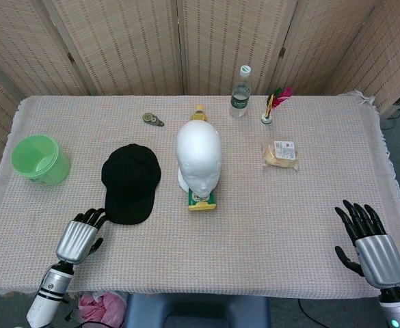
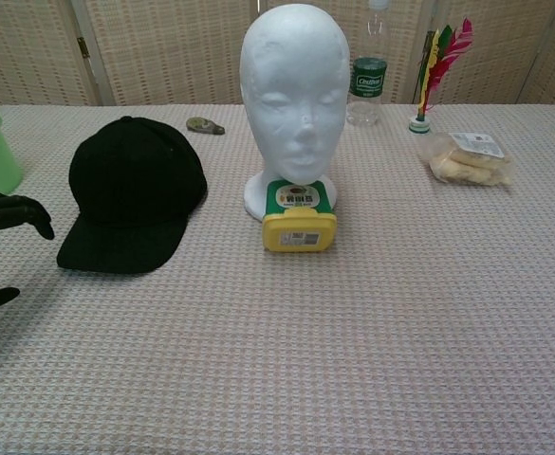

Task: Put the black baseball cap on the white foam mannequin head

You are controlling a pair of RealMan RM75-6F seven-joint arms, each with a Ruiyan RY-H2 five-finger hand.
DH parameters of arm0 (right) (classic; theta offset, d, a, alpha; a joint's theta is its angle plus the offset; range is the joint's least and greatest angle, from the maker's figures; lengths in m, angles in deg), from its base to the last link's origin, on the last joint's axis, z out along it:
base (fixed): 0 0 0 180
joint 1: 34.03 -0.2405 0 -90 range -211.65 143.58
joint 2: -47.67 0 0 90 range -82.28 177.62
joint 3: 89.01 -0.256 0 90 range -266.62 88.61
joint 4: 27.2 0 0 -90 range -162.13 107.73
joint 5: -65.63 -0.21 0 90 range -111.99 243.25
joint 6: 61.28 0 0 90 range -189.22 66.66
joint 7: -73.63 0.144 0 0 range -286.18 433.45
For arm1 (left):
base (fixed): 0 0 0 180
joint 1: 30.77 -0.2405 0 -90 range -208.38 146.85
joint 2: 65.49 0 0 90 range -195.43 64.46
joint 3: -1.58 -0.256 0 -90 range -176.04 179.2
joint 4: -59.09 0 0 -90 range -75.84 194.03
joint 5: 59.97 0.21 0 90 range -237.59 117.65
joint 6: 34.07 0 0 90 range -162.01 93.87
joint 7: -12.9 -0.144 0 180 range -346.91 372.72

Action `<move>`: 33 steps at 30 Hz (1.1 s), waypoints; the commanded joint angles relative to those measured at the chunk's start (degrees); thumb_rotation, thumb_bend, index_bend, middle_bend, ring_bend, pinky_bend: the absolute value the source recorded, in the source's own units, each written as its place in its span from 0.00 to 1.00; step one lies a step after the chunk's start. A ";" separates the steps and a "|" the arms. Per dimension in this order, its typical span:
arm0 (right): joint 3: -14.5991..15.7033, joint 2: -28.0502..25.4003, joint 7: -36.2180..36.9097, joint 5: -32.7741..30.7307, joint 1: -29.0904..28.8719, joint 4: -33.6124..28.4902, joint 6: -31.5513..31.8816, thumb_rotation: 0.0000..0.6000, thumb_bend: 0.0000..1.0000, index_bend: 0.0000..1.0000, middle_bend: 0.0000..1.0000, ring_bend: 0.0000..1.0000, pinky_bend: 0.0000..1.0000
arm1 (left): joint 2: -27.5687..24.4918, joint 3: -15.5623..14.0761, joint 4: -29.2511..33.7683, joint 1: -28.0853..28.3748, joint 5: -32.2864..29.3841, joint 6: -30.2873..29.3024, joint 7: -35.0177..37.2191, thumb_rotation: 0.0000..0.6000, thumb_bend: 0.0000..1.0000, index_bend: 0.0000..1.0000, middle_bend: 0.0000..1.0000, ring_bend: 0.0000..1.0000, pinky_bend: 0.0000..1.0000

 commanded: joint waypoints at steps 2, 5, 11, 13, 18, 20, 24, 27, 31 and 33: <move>-0.04 0.06 -0.11 -0.19 -0.15 -0.04 -0.36 1.00 0.26 0.00 0.00 0.00 0.00 | 3.46 -0.04 -4.26 0.56 0.37 -0.93 -0.30 1.00 0.27 0.35 0.28 0.28 0.48; -0.01 -0.12 -0.01 -0.37 -0.22 -0.19 -0.63 1.00 0.26 0.00 0.00 0.00 0.00 | 5.31 -0.09 -6.89 1.24 0.68 -0.97 0.68 1.00 0.27 0.36 0.28 0.29 0.49; 0.16 -0.69 1.07 -0.24 -0.18 -0.39 -0.53 1.00 0.26 0.00 0.00 0.00 0.00 | 7.72 -0.64 -11.80 2.99 1.35 0.16 2.46 1.00 0.27 0.37 0.29 0.30 0.50; 0.06 -0.61 1.13 -0.30 -0.09 -0.27 -0.29 1.00 0.26 0.00 0.00 0.00 0.00 | 8.40 -0.64 -13.08 3.45 1.66 -0.18 3.15 1.00 0.27 0.38 0.30 0.30 0.50; 0.01 -0.65 1.12 -1.14 -0.41 -0.42 -1.42 1.00 0.26 0.00 0.00 0.00 0.00 | 9.16 -0.51 -15.37 4.19 1.53 -0.48 5.08 1.00 0.27 0.40 0.32 0.32 0.52; -0.10 -0.74 1.14 -1.58 -0.59 -0.60 -1.90 1.00 0.26 0.00 0.00 0.00 0.00 | 9.39 -0.20 -15.69 4.39 0.96 -0.32 5.20 1.00 0.27 0.40 0.32 0.32 0.52; -0.21 -0.75 0.90 -1.94 -0.69 -0.75 -2.19 1.00 0.26 0.00 0.00 0.00 0.00 | 9.72 -0.10 -16.32 4.84 0.83 -0.58 5.67 1.00 0.27 0.39 0.35 0.31 0.52; -0.33 -0.77 0.86 -2.16 -0.65 -0.75 -2.10 1.00 0.26 0.00 0.00 0.00 0.00 | 9.97 0.09 -17.54 5.21 0.30 -0.22 6.51 1.00 0.27 0.39 0.36 0.31 0.52; -0.52 -0.82 0.83 -2.66 -0.74 -0.84 -2.34 1.00 0.26 0.00 0.00 0.00 0.00 | 10.58 0.18 -18.66 5.76 -0.37 0.53 8.06 1.00 0.27 0.39 0.36 0.31 0.52; -0.61 -0.89 0.91 -2.70 -0.76 -0.95 -2.28 1.00 0.26 0.00 0.00 0.00 0.00 | 10.91 0.10 -19.21 6.30 -0.21 0.79 8.14 1.00 0.27 0.39 0.36 0.31 0.52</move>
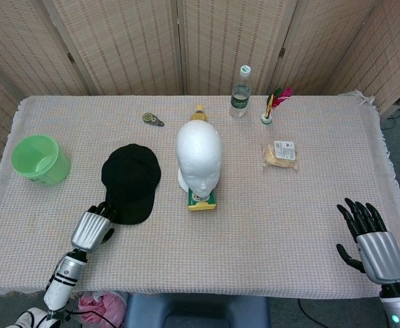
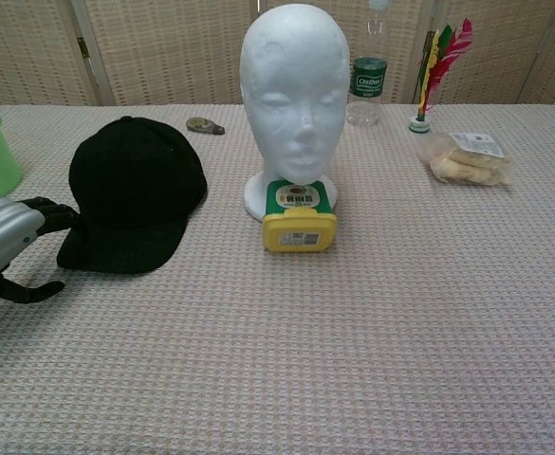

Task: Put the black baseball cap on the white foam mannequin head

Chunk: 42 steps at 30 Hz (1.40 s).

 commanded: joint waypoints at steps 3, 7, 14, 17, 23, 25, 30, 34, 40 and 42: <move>-0.06 -0.24 0.34 0.20 0.08 -0.16 0.42 1.00 0.26 0.00 0.00 0.00 0.00 | 0.99 0.30 -1.36 1.13 -0.50 0.88 0.35 1.00 0.27 0.39 0.36 0.31 0.52; 0.02 -0.57 1.04 0.27 0.19 -0.05 0.63 1.00 0.26 0.00 0.00 0.00 0.00 | 2.40 0.47 -3.20 1.78 -0.53 0.57 -0.01 1.00 0.27 0.39 0.36 0.31 0.52; 0.11 -0.89 1.15 0.27 0.31 -0.25 0.75 1.00 0.27 0.00 0.00 0.00 0.00 | 4.02 0.64 -6.51 2.97 -0.42 0.01 1.72 1.00 0.27 0.40 0.36 0.31 0.52; 0.01 -0.87 0.97 -0.06 0.24 -0.32 0.48 1.00 0.26 0.00 0.00 0.00 0.00 | 4.63 0.71 -7.41 3.43 -0.50 -0.07 2.27 1.00 0.27 0.40 0.37 0.31 0.52; 0.08 -1.12 0.91 0.10 0.32 -0.57 0.64 1.00 0.27 0.00 0.00 0.00 0.00 | 5.72 0.76 -9.35 4.56 -0.68 0.40 2.79 1.00 0.27 0.41 0.38 0.31 0.52; -0.04 -1.17 1.03 -0.06 0.42 -0.58 0.87 1.00 0.27 0.00 0.00 0.00 0.00 | 6.01 0.87 -9.89 4.70 -1.10 0.70 2.94 1.00 0.27 0.42 0.40 0.32 0.52; -0.18 -1.29 1.15 -0.40 0.40 -0.68 0.74 1.00 0.27 0.00 0.00 0.00 0.00 | 7.40 0.79 -12.24 5.09 -1.62 1.17 3.52 1.00 0.27 0.42 0.41 0.33 0.52; -0.18 -1.40 1.17 -0.49 0.36 -0.72 0.59 1.00 0.27 0.00 0.00 0.00 0.00 | 8.98 0.78 -15.32 5.32 -1.51 0.08 4.13 1.00 0.27 0.44 0.44 0.35 0.52; -0.22 -1.54 1.33 -0.51 0.46 -0.69 0.78 1.00 0.27 0.00 0.00 0.00 0.00 | 13.02 0.89 -22.46 5.03 -0.38 -6.15 6.86 1.00 0.27 0.56 0.60 0.46 0.61; -0.12 -1.53 1.26 -0.31 0.50 -0.67 0.83 1.00 0.27 0.00 0.00 0.00 0.00 | 14.39 0.90 -25.17 5.05 -0.29 -7.41 8.24 1.00 0.27 0.60 0.64 0.49 0.63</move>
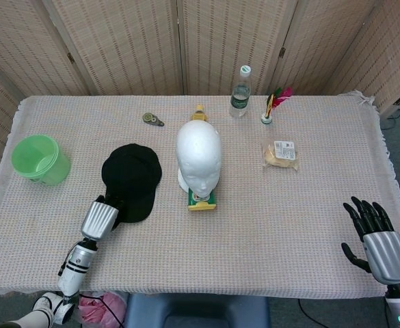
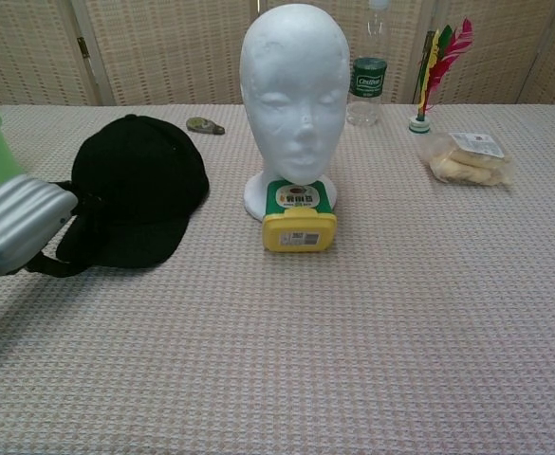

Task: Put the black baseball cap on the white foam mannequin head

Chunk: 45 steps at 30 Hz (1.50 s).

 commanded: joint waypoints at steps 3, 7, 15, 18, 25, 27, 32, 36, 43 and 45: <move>0.05 0.04 -0.18 0.06 0.02 0.02 -0.03 1.00 0.27 0.00 0.00 0.00 0.00 | 3.93 -0.13 -7.27 -0.04 0.37 -2.73 3.80 1.00 0.27 0.62 0.66 0.51 0.64; 0.03 0.14 -0.43 0.06 0.01 -0.01 -0.05 1.00 0.27 0.00 0.00 0.00 0.00 | 5.23 -0.25 -10.26 -0.01 0.12 -3.29 5.36 1.00 0.27 0.63 0.66 0.51 0.64; 0.02 0.42 -1.00 0.06 -0.19 -0.12 -0.45 1.00 0.27 0.00 0.00 0.00 0.00 | 6.97 0.21 -13.28 -0.33 -1.07 -4.31 8.18 1.00 0.27 0.64 0.66 0.51 0.64; 0.03 0.48 -1.20 0.03 -0.27 -0.19 -0.62 1.00 0.27 0.00 0.00 0.00 0.00 | 7.50 0.41 -14.20 -0.63 -1.63 -4.66 9.51 1.00 0.28 0.65 0.66 0.51 0.64; -0.01 0.66 -1.56 -0.12 -0.35 -0.27 -0.83 1.00 0.27 0.00 0.00 0.00 0.00 | 8.32 0.07 -15.36 -0.82 -2.35 -2.76 10.54 1.00 0.31 0.63 0.65 0.51 0.64; -0.06 0.66 -1.56 -0.21 -0.37 -0.26 -0.86 1.00 0.27 0.00 0.00 0.00 0.00 | 8.13 -0.20 -15.23 -0.74 -2.40 -1.80 11.28 1.00 0.32 0.62 0.64 0.51 0.64; -0.09 0.61 -1.51 -0.37 -0.43 -0.23 -1.02 1.00 0.27 0.00 0.00 0.00 0.00 | 8.47 0.40 -15.68 -0.67 -3.18 -2.48 11.83 1.00 0.35 0.62 0.64 0.51 0.64; -0.07 0.58 -1.52 -0.35 -0.44 -0.23 -1.03 1.00 0.27 0.00 0.00 0.00 0.00 | 9.40 1.84 -16.79 -0.66 -4.18 -6.48 11.88 1.00 0.38 0.63 0.64 0.51 0.64; 0.13 0.59 -1.61 0.12 -0.29 -0.36 -0.69 1.00 0.27 0.00 0.00 0.00 0.00 | 13.13 6.62 -20.18 -0.23 -7.86 -15.77 12.24 1.00 0.40 0.64 0.64 0.51 0.64; 0.18 0.59 -1.63 0.22 -0.25 -0.35 -0.61 1.00 0.27 0.00 0.00 0.00 0.00 | 13.81 7.36 -21.27 -0.21 -8.66 -16.61 12.38 1.00 0.40 0.64 0.64 0.51 0.64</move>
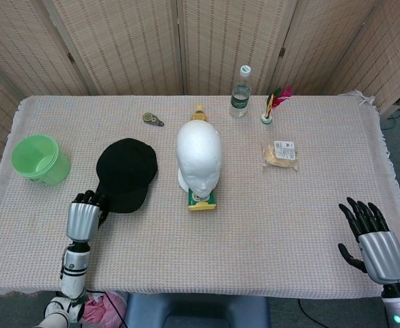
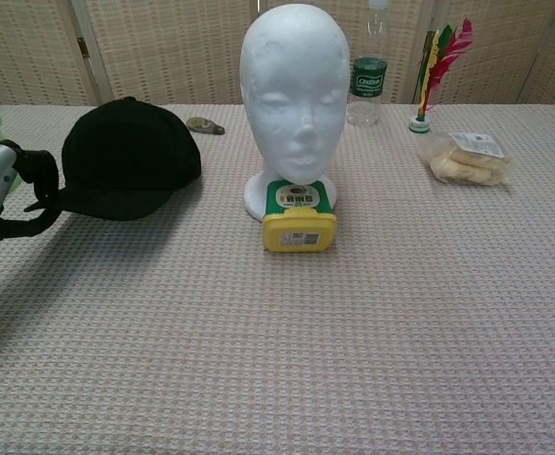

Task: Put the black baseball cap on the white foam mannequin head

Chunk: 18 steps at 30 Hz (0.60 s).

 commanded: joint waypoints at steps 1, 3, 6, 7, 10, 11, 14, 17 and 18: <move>0.03 0.01 -0.03 0.04 0.03 0.01 0.05 1.00 0.27 0.00 0.00 0.00 0.00 | 1.66 1.83 -2.20 0.20 -1.86 -1.75 0.21 1.00 0.40 0.64 0.64 0.51 0.64; 0.01 0.04 -0.06 0.02 0.02 0.01 0.03 1.00 0.27 0.00 0.00 0.00 0.00 | 1.82 2.07 -2.69 0.23 -2.26 -1.88 0.30 1.00 0.40 0.63 0.64 0.51 0.64; 0.01 0.07 -0.15 -0.01 -0.01 0.00 -0.06 1.00 0.27 0.00 0.00 0.00 0.00 | 1.95 2.25 -3.06 0.33 -2.59 -2.69 0.43 1.00 0.40 0.63 0.64 0.51 0.64; 0.00 0.08 -0.18 -0.04 -0.03 -0.02 -0.09 1.00 0.27 0.00 0.00 0.00 0.00 | 2.01 2.34 -3.10 0.33 -2.74 -2.82 0.44 1.00 0.40 0.63 0.64 0.51 0.64; 0.00 0.10 -0.22 -0.07 -0.04 -0.03 -0.13 1.00 0.27 0.00 0.00 0.00 0.00 | 2.04 2.95 -3.31 0.49 -3.47 -3.57 0.07 1.00 0.40 0.63 0.64 0.51 0.64; -0.01 0.09 -0.21 -0.08 -0.03 -0.03 -0.12 1.00 0.27 0.00 0.00 0.00 0.00 | 1.97 3.13 -3.29 0.55 -3.67 -3.91 0.09 1.00 0.40 0.63 0.64 0.51 0.64; -0.04 0.07 -0.16 -0.14 -0.04 0.00 -0.13 1.00 0.27 0.00 0.00 0.00 0.00 | 1.44 3.68 -3.27 0.68 -4.25 -5.46 -0.13 1.00 0.40 0.62 0.64 0.51 0.64; -0.01 0.08 -0.19 -0.08 -0.05 -0.02 -0.13 1.00 0.27 0.00 0.00 0.00 0.00 | 0.78 4.09 -3.06 0.76 -4.68 -6.84 -0.38 1.00 0.40 0.62 0.64 0.51 0.64; 0.00 0.09 -0.24 -0.05 -0.04 -0.02 -0.11 1.00 0.27 0.00 0.00 0.00 0.00 | 0.55 4.22 -2.95 0.79 -4.81 -7.27 -0.37 1.00 0.40 0.62 0.64 0.51 0.64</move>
